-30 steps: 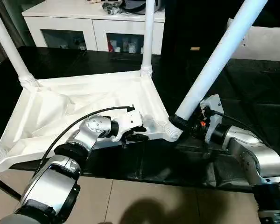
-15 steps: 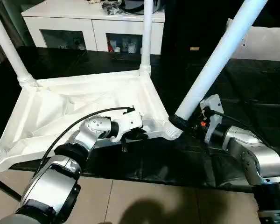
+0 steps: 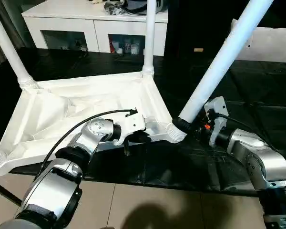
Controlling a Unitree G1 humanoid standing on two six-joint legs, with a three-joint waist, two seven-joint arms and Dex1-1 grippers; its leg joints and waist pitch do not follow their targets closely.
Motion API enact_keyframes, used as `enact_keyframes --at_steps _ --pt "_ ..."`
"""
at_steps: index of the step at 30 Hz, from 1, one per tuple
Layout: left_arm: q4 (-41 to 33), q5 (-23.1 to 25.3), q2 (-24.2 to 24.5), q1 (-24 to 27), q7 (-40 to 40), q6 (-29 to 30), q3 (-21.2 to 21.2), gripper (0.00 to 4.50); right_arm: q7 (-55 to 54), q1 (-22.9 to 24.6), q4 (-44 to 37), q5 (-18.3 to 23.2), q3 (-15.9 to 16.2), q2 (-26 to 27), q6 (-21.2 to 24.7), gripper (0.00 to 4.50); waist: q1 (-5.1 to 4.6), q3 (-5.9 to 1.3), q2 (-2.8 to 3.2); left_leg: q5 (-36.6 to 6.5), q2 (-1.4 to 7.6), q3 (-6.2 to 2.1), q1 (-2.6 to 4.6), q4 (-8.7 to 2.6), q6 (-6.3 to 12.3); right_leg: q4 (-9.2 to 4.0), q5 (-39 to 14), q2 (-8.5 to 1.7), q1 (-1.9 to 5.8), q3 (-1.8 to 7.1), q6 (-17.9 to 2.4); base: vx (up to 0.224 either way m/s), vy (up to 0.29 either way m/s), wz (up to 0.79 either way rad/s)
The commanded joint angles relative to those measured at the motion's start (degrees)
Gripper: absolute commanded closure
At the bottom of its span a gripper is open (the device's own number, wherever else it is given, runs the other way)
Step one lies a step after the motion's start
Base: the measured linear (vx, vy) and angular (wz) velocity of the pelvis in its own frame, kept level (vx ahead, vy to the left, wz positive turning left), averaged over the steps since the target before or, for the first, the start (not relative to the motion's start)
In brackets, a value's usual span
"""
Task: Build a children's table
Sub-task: Insert table leg to table base
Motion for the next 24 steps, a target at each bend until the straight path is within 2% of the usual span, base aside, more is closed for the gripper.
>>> enact_keyframes --at_steps 1,4,8,9,10,12,14,22,23,24 --pt "-0.69 1.46 1.02 1.92 -2.44 -1.18 -1.77 4.50 0.85 -0.81 -2.21 0.33 0.32 -0.84 0.74 2.61 -0.05 -3.55 -0.66 -9.24 0.93 -0.29 -0.50 -3.88 2.84 -5.75 -28.51 -3.91 3.26 2.70 1.73 0.000 0.000 0.00" --pt "-2.23 1.15 1.14 3.04 -4.31 -1.52 -2.29 4.50 1.78 -1.01 -2.21 0.16 0.95 -1.63 1.44 2.61 0.02 -3.81 -0.69 -7.00 1.36 -0.39 -0.64 -4.11 3.27 -4.96 -24.42 -4.07 3.61 3.09 -0.03 0.000 0.000 0.00" --pt "-4.43 1.01 1.60 3.76 -6.68 -1.83 -3.07 4.50 3.71 -2.11 -1.41 -0.16 2.39 -2.76 2.72 2.61 0.36 -3.89 -0.49 -5.61 1.65 -0.28 -0.55 -4.11 3.73 -4.39 -21.11 -4.18 3.57 3.42 -2.16 0.000 0.000 0.00" --pt "-4.82 0.86 1.65 3.83 -7.15 -1.69 -3.09 4.50 4.10 -2.31 -1.23 -0.31 2.72 -2.99 2.87 2.61 0.43 -3.89 -0.83 -5.19 1.70 -0.25 -0.61 -4.11 3.91 -4.09 -20.16 -4.17 3.67 3.48 -2.78 0.000 0.000 0.00" --pt "-5.12 0.75 1.71 3.91 -7.46 -1.58 -3.13 4.50 4.34 -2.43 -1.11 -0.39 2.91 -3.12 2.93 2.61 0.49 -3.83 -0.64 -5.28 1.84 -0.23 -0.46 -4.14 3.84 -4.10 -20.18 -4.27 3.51 3.59 -3.19 0.000 0.000 0.00" --pt "-6.13 0.42 2.07 4.17 -8.89 -1.15 -3.39 4.50 5.16 -2.96 -0.59 -0.71 3.63 -3.41 2.99 2.61 0.50 -3.81 -0.82 -5.50 1.88 -0.19 -0.50 -4.15 3.66 -4.01 -20.16 -4.32 3.58 3.64 -3.58 0.000 0.000 0.00" --pt "-7.21 0.25 2.44 4.56 -9.99 -0.68 -3.49 4.50 5.83 -3.52 -0.21 -0.91 4.18 -3.59 3.17 2.61 0.55 -3.79 -0.66 -5.71 1.95 -0.21 -0.42 -4.19 3.41 -3.99 -20.48 -4.44 3.56 3.71 -3.69 0.000 0.000 0.00" --pt "-9.49 -0.12 3.17 5.36 -11.32 0.44 -3.45 4.50 7.14 -4.67 0.50 -0.98 5.13 -4.19 3.51 2.61 0.58 -3.82 -0.66 -5.39 1.91 -0.19 -0.47 -4.16 3.16 -3.81 -19.59 -4.36 3.68 3.81 -3.96 0.000 0.000 0.00" --pt "-9.66 -0.20 3.25 5.40 -11.35 0.57 -3.46 4.50 7.34 -4.76 0.61 -0.90 5.17 -4.21 3.54 2.61 0.49 -3.88 -1.21 -5.14 1.91 -0.11 -0.54 -4.12 3.30 -3.74 -19.18 -4.37 3.74 3.85 -3.98 0.000 0.000 0.00" --pt "-9.95 -0.25 3.36 5.49 -11.40 0.74 -3.48 4.50 7.56 -4.86 0.77 -0.82 5.20 -4.27 3.53 2.61 0.61 -3.87 -0.95 -4.99 1.85 -0.13 -0.53 -4.11 3.37 -3.67 -19.53 -4.42 3.74 3.82 -3.98 0.000 0.000 0.00"
